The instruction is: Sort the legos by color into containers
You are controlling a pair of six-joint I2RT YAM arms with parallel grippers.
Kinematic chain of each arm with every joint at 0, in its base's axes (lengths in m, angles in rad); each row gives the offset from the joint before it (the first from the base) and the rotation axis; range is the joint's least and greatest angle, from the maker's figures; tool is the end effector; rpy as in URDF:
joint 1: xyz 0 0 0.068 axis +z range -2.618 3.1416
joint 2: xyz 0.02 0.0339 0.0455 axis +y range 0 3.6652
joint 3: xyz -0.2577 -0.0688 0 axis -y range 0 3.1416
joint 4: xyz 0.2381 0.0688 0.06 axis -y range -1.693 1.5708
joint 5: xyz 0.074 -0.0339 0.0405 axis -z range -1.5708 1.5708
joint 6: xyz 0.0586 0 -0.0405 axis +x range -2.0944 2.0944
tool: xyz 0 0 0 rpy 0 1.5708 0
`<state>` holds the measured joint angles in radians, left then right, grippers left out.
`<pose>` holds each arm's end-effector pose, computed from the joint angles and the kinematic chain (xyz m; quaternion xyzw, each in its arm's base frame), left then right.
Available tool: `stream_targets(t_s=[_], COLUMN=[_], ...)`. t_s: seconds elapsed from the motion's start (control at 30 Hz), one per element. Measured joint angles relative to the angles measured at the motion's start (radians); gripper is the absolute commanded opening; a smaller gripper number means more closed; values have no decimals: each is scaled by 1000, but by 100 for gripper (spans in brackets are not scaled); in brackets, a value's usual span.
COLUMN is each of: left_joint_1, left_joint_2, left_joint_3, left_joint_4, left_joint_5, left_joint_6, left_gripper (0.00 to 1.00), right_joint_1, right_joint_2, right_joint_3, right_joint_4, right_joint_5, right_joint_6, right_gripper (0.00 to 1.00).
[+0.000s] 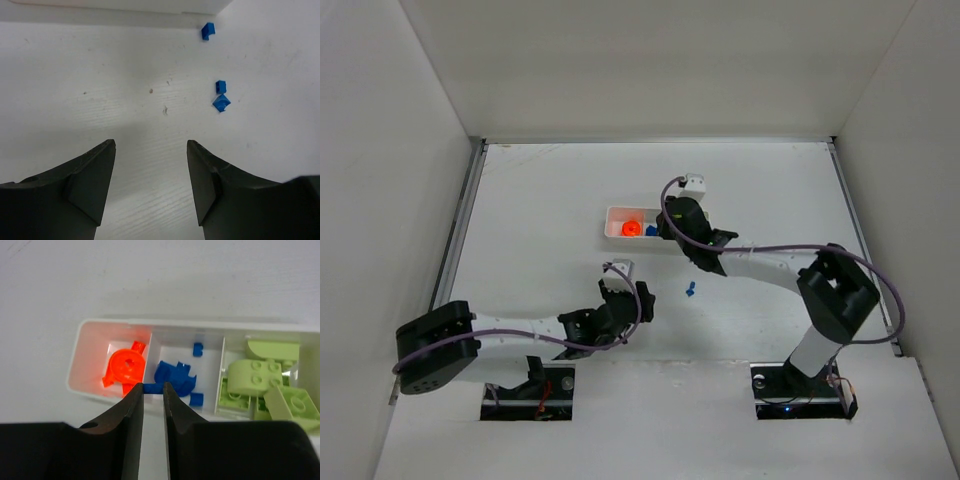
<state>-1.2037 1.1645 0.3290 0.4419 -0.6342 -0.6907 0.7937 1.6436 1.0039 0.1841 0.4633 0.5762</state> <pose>0.1165 -0.2062 0.1674 0.0330 0.8083 -0.2768 0.5186 0.2845 0.2519 0.2209 0.0311 0.8342 0.1749 0.5221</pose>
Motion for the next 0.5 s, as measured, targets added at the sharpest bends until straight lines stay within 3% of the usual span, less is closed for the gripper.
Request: stream_targets(t_s=[0.17, 0.37, 0.5], left_joint_1=[-68, -123, -165], left_joint_2=[114, 220, 299], left_joint_3=[33, 84, 153], left_joint_4=[19, 58, 84], left_joint_5=[-1, -3, -3], left_joint_6=[-10, -15, 1], left_gripper=[57, 56, 55], right_joint_1=[-34, -33, -33], right_joint_2=[113, 70, -84], right_joint_3=[90, 80, -26], right_joint_4=[-38, -64, -46], right_joint_5=[-17, -18, -14], right_joint_6=[1, -1, -1], right_gripper=[49, 50, 50])
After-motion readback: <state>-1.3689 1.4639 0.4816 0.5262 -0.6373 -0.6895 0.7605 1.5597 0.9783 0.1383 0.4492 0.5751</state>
